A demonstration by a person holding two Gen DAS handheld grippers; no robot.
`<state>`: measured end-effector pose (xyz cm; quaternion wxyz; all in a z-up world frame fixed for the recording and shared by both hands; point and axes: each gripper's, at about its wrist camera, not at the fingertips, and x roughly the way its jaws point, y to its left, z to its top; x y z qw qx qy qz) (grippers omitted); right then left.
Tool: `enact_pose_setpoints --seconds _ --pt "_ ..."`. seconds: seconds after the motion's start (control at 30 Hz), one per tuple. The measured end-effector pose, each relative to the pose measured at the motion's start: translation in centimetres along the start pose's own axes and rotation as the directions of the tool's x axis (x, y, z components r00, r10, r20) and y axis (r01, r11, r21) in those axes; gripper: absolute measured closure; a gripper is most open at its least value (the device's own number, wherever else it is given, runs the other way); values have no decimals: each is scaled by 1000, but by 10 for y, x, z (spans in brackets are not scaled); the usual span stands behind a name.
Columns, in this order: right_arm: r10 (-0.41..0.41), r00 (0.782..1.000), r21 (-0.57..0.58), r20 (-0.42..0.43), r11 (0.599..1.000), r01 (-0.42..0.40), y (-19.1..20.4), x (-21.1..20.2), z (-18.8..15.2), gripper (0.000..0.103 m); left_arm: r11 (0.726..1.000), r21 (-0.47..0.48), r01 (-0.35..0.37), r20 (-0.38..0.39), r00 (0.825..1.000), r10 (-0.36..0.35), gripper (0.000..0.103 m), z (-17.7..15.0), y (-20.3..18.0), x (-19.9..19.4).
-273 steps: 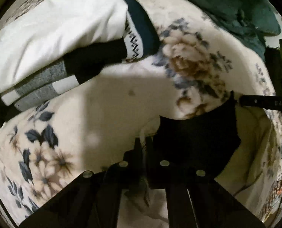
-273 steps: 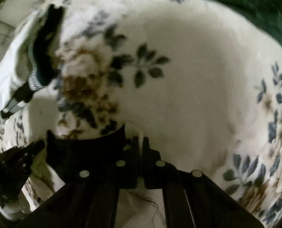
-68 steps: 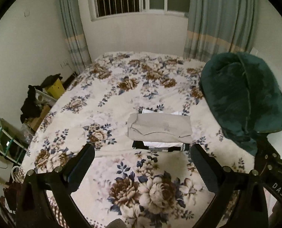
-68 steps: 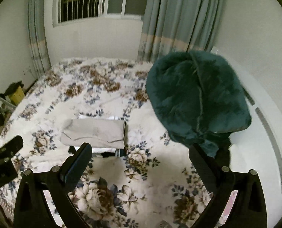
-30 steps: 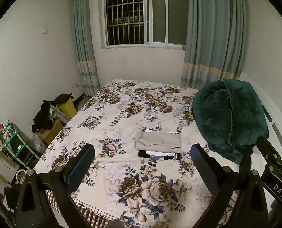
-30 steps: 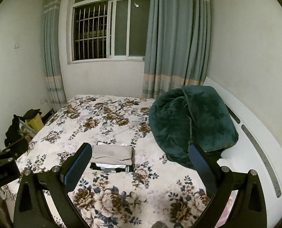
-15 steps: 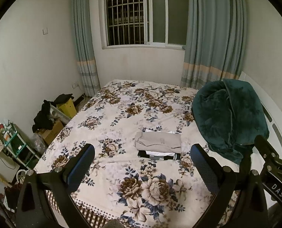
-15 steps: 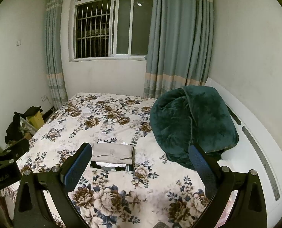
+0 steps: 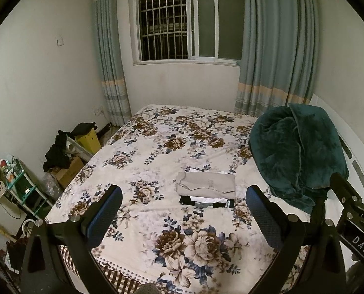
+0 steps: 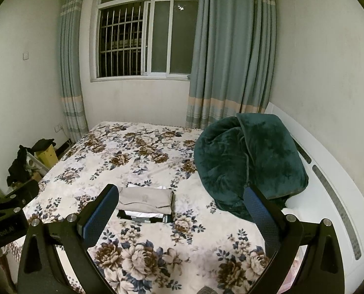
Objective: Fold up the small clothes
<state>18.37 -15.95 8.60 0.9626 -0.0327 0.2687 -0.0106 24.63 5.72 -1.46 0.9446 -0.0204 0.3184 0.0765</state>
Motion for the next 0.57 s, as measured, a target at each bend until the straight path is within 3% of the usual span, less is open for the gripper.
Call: enact_pose_setpoints --seconds 0.57 --pt "5 1000 5 2 1000 -5 8 3 7 0 1000 -13 -3 10 1000 3 0 5 6 -3"
